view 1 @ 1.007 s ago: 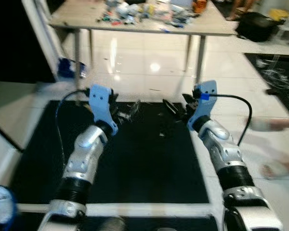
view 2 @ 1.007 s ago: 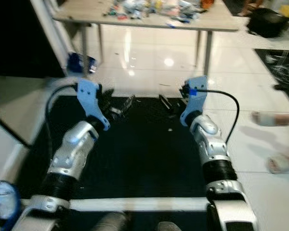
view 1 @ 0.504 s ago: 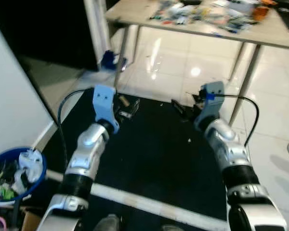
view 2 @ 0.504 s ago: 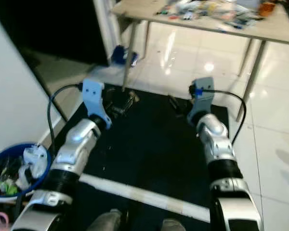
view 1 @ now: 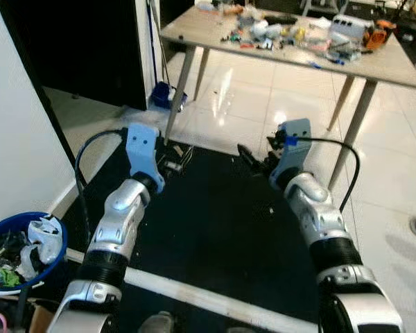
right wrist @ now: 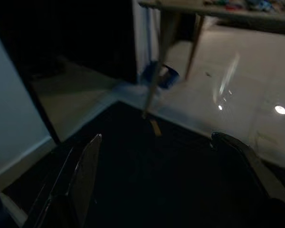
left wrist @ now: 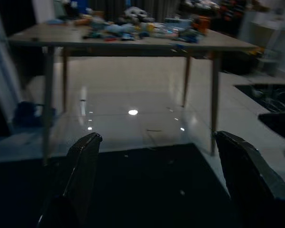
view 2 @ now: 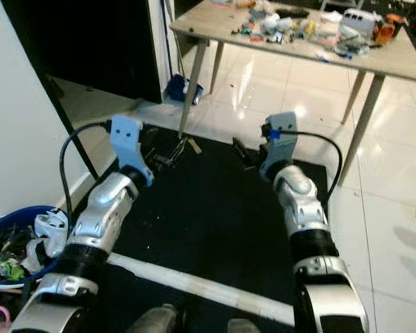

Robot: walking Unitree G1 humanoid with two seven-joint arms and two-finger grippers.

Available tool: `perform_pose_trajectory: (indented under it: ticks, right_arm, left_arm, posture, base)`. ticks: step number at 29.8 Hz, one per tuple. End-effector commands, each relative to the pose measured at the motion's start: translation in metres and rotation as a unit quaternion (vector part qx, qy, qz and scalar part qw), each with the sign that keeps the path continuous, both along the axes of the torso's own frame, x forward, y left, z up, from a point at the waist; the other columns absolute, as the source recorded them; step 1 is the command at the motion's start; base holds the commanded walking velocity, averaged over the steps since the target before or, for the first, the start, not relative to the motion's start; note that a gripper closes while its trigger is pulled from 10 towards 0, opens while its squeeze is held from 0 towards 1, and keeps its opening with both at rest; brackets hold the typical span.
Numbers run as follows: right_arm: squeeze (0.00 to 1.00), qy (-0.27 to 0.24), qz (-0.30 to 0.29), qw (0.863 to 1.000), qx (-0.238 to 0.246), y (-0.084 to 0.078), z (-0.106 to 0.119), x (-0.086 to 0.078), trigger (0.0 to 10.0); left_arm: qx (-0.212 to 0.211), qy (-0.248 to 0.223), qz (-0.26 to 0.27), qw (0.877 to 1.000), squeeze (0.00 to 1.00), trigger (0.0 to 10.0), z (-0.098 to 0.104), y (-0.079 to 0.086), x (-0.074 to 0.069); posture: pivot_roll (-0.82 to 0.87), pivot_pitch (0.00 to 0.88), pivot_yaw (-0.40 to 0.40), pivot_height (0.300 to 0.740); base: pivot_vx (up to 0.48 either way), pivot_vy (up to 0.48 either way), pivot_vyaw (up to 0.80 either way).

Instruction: Picking trash to rubbish bin

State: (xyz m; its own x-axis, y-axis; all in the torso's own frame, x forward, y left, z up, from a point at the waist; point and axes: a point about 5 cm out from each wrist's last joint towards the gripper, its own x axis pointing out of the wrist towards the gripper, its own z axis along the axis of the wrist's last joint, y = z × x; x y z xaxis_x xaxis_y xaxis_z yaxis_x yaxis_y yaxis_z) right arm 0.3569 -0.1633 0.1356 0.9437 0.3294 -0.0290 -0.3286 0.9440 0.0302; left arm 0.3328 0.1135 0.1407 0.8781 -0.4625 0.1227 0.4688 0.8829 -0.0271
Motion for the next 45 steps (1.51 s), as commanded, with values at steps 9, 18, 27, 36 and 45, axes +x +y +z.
perform_pose_trajectory:
  ticks: [9,18,27,36,45]
  right_arm:
    - [0.00,0.011,-0.004,1.000,-0.006,-0.0008,-0.0021,0.0015,10.0]
    - [0.00,0.006,-0.006,1.000,-0.005,-0.0010,-0.0010,0.0019,10.0]
    - [0.00,0.007,-0.007,1.000,-0.007,-0.0012,-0.0008,0.0025,10.0]
    - [0.00,0.010,-0.008,1.000,-0.005,-0.0014,-0.0009,0.0030,10.0]
    - [0.00,0.005,-0.009,1.000,-0.008,-0.0020,0.0000,0.0031,10.0]
  left_arm:
    - [0.004,0.002,-0.011,1.000,0.00,10.0,-0.0045,-0.0035,-0.0013]
    - [0.005,0.002,-0.013,1.000,0.00,10.0,-0.0046,-0.0037,-0.0014]
    - [0.005,-0.001,-0.015,1.000,0.00,10.0,-0.0040,-0.0037,-0.0015]
    - [0.004,-0.003,-0.016,1.000,0.00,10.0,-0.0039,-0.0039,-0.0015]
    - [0.004,-0.005,-0.017,1.000,0.00,10.0,-0.0037,-0.0040,-0.0019]
  posture:
    - [-0.02,0.000,-0.031,0.740]
    - [-0.02,0.000,-0.031,0.740]
    - [-0.02,0.000,-0.032,0.740]
    - [-0.02,0.000,-0.033,0.740]
    - [-0.02,0.000,-0.033,0.740]
  base:
    - [0.395,0.000,-0.79]
    - [0.396,0.000,-0.26]
    - [0.426,0.000,0.00]
    - [0.443,0.000,-0.56]
    - [0.480,0.000,0.00]
